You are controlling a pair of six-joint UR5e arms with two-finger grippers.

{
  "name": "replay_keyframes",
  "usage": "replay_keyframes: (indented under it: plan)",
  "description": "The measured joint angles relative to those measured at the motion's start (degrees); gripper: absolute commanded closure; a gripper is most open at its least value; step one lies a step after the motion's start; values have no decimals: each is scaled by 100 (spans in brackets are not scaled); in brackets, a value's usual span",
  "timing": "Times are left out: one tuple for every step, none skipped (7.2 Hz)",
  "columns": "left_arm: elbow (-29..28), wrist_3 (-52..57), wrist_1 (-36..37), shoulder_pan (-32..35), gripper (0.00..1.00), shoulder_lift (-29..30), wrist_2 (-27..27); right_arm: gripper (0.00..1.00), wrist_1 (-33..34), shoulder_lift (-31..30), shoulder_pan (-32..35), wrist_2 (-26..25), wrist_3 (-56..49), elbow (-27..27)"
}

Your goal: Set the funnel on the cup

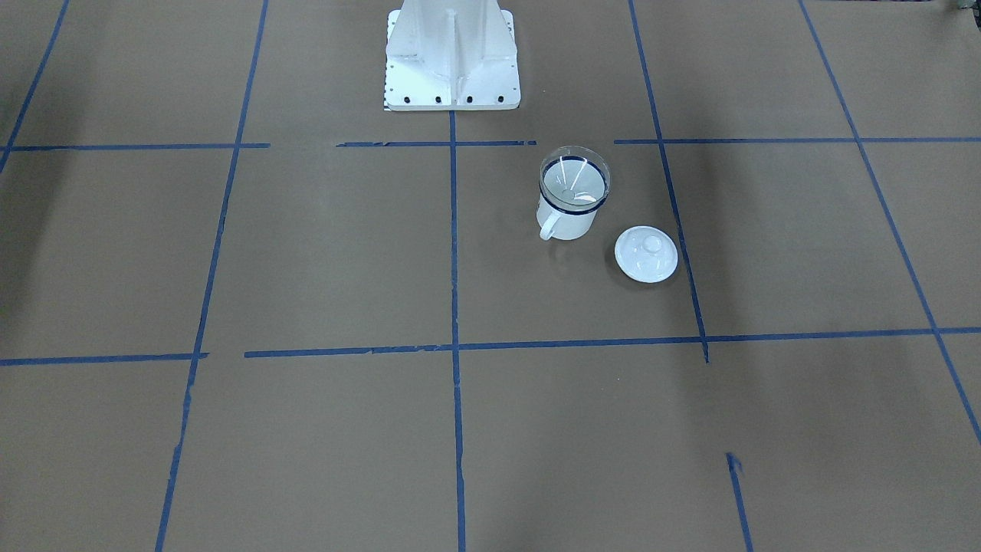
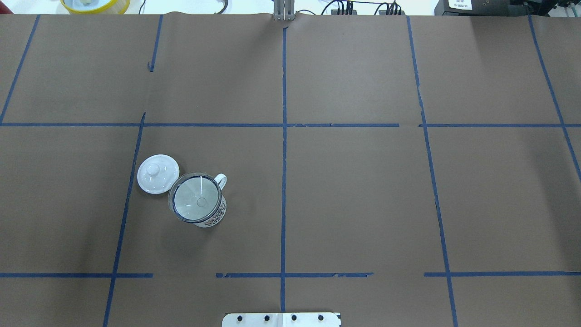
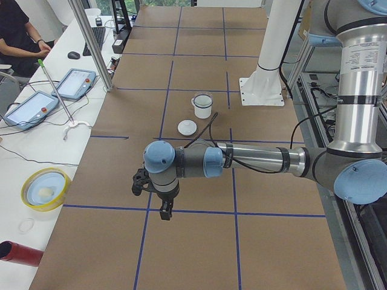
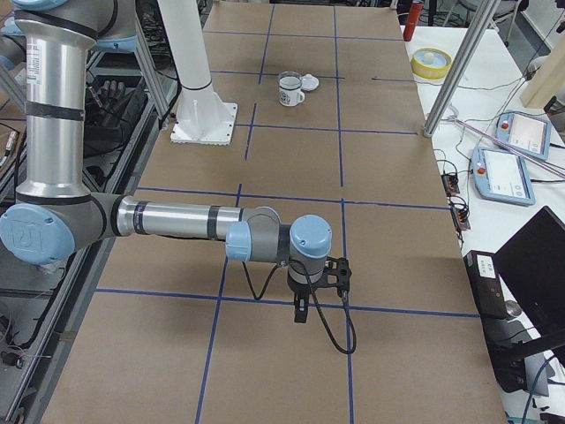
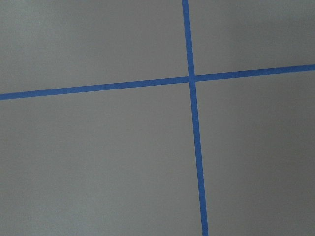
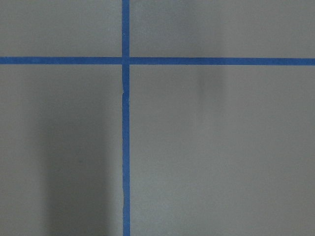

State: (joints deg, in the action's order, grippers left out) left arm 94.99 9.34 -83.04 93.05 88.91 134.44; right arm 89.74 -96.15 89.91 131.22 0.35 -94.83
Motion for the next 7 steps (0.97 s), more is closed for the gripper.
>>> replay_keyframes:
  plan:
    - [-41, -10, -35, -3, 0, 18, 3, 0, 0, 0, 0, 0, 0, 0]
    - [-91, -12, -67, -5, 0, 15, 3, 0, 0, 1, 0, 0, 0, 0]
    - [-145, -9, -84, -6, 0, 10, 4, 0, 0, 3, 0, 0, 0, 0]
    - [-177, -11, -93, -6, 0, 7, 4, 0, 0, 2, 0, 0, 0, 0]
    - [-180, -14, -95, -6, 0, -1, 4, 0, 0, 1, 0, 0, 0, 0]
    - [-168, -18, -93, -6, 0, -3, 4, 0, 0, 0, 0, 0, 0, 0]
    - [-154, -24, -91, -6, 0, 2, 4, 0, 0, 0, 0, 0, 0, 0]
